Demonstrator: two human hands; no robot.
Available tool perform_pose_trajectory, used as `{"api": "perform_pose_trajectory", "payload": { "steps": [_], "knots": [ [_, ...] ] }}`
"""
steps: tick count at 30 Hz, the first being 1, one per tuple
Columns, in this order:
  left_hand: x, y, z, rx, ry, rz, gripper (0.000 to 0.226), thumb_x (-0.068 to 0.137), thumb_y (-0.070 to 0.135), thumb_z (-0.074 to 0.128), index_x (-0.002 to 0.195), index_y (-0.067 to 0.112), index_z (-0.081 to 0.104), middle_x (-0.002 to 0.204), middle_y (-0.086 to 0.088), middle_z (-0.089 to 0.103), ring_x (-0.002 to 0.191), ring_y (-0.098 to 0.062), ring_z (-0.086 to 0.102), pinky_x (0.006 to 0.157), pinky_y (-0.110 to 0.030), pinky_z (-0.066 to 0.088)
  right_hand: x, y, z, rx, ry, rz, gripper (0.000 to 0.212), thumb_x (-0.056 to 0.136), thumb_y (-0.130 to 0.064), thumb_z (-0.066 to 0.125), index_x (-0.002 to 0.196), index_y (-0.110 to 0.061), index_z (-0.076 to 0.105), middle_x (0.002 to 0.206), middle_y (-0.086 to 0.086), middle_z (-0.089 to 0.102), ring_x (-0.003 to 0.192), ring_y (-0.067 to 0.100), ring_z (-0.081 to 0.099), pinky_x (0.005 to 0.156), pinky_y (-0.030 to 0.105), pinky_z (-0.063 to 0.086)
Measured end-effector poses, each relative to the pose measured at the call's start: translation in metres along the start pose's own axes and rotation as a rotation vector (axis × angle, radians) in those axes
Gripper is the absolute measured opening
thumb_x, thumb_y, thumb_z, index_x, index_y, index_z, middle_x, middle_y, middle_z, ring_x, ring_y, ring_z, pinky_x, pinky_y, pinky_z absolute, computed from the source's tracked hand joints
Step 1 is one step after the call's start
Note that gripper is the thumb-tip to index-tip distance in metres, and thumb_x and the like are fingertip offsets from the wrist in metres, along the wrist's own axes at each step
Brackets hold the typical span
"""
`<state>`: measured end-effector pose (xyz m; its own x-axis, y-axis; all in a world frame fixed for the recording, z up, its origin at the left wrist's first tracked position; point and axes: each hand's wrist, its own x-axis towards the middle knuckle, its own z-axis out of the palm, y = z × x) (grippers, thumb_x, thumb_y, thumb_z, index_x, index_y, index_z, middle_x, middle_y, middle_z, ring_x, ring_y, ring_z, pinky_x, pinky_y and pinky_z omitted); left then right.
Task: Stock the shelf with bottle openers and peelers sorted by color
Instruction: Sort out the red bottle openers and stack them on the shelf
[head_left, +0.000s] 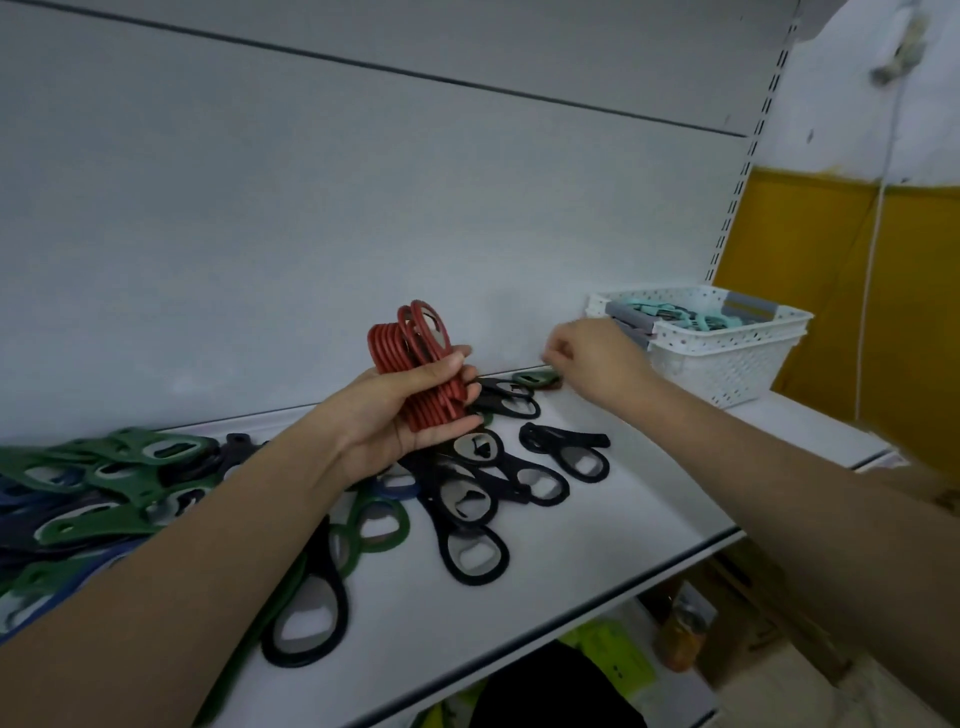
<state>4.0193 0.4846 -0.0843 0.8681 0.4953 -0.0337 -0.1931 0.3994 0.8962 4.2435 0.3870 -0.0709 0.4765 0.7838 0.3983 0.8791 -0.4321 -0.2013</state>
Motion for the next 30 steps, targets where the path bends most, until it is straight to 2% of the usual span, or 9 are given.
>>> {"api": "perform_pose_trajectory", "payload": {
  "steps": [2, 4, 9, 12, 14, 17, 22, 26, 30],
  "knots": [
    [0.002, 0.0, -0.003, -0.016, 0.013, -0.014, 0.035, 0.083, 0.011, 0.069, 0.118, 0.009, 0.067, 0.097, -0.006, 0.073, 0.088, -0.02, 0.072, 0.075, -0.041, 0.061, 0.0, 0.026, 0.02, -0.085, -0.094, 0.079, 0.016, 0.097, -0.022, 0.058, 0.096, -0.02, 0.074, 0.101, 0.0, 0.073, 0.086, 0.017, 0.065, 0.075, 0.029, 0.05],
    [0.004, -0.002, -0.004, -0.01, 0.031, -0.035, 0.035, 0.081, 0.009, 0.07, 0.116, 0.008, 0.067, 0.099, -0.007, 0.073, 0.089, -0.021, 0.072, 0.076, -0.043, 0.061, -0.004, 0.037, 0.035, -0.051, -0.114, 0.071, 0.019, 0.097, -0.023, 0.058, 0.109, -0.023, 0.073, 0.107, -0.001, 0.072, 0.087, 0.014, 0.063, 0.081, 0.027, 0.049],
    [0.006, -0.004, -0.004, 0.063, 0.016, -0.036, 0.038, 0.08, 0.011, 0.071, 0.118, 0.008, 0.067, 0.102, -0.008, 0.073, 0.091, -0.021, 0.072, 0.073, -0.04, 0.061, -0.003, 0.036, 0.047, 0.076, -0.115, -0.09, 0.032, 0.098, -0.021, 0.058, 0.128, -0.025, 0.065, 0.11, 0.002, 0.073, 0.077, 0.012, 0.062, 0.075, 0.027, 0.049],
    [0.005, -0.004, -0.003, 0.099, 0.006, -0.031, 0.04, 0.079, 0.013, 0.072, 0.119, 0.007, 0.067, 0.1, -0.008, 0.073, 0.089, -0.02, 0.072, 0.071, -0.039, 0.06, 0.003, 0.035, 0.041, -0.003, -0.132, -0.082, 0.025, 0.098, -0.024, 0.059, 0.12, -0.025, 0.071, 0.109, -0.001, 0.073, 0.077, 0.01, 0.061, 0.074, 0.024, 0.048],
    [0.005, -0.004, -0.003, 0.106, 0.005, -0.027, 0.04, 0.079, 0.014, 0.071, 0.119, 0.007, 0.067, 0.098, -0.007, 0.073, 0.087, -0.019, 0.072, 0.07, -0.038, 0.06, 0.006, 0.032, 0.032, -0.154, -0.131, -0.128, 0.02, 0.098, -0.024, 0.056, 0.11, -0.023, 0.073, 0.103, 0.0, 0.072, 0.084, 0.017, 0.064, 0.079, 0.032, 0.054],
    [0.004, -0.003, -0.004, 0.092, 0.003, -0.021, 0.038, 0.077, 0.012, 0.072, 0.114, 0.009, 0.068, 0.096, -0.007, 0.073, 0.087, -0.019, 0.072, 0.07, -0.038, 0.06, 0.004, 0.028, 0.021, -0.376, -0.14, -0.245, 0.014, 0.096, -0.021, 0.052, 0.099, -0.019, 0.066, 0.093, -0.002, 0.066, 0.082, 0.02, 0.064, 0.075, 0.037, 0.056],
    [0.003, -0.002, -0.004, 0.067, -0.001, -0.021, 0.037, 0.075, 0.009, 0.072, 0.111, 0.01, 0.067, 0.095, -0.008, 0.072, 0.09, -0.021, 0.072, 0.073, -0.041, 0.061, -0.005, 0.048, 0.023, -0.226, -0.226, -0.192, 0.024, 0.101, -0.033, 0.049, 0.114, -0.023, 0.066, 0.101, -0.005, 0.064, 0.09, 0.016, 0.059, 0.082, 0.037, 0.051],
    [0.002, -0.002, -0.004, 0.098, -0.018, -0.023, 0.035, 0.075, 0.012, 0.072, 0.11, 0.012, 0.068, 0.094, -0.007, 0.072, 0.086, -0.019, 0.071, 0.068, -0.036, 0.06, -0.007, 0.046, 0.023, -0.085, -0.171, -0.096, 0.022, 0.095, -0.043, 0.06, 0.103, -0.026, 0.073, 0.088, -0.006, 0.069, 0.077, 0.013, 0.06, 0.075, 0.033, 0.051],
    [0.001, -0.002, -0.004, 0.132, -0.021, -0.021, 0.037, 0.077, 0.014, 0.072, 0.114, 0.012, 0.067, 0.095, -0.007, 0.071, 0.085, -0.018, 0.071, 0.066, -0.034, 0.059, -0.007, 0.033, 0.01, -0.305, -0.269, -0.163, 0.022, 0.098, -0.036, 0.052, 0.1, -0.021, 0.067, 0.083, -0.002, 0.066, 0.074, 0.019, 0.062, 0.064, 0.033, 0.052]
  ]
}}
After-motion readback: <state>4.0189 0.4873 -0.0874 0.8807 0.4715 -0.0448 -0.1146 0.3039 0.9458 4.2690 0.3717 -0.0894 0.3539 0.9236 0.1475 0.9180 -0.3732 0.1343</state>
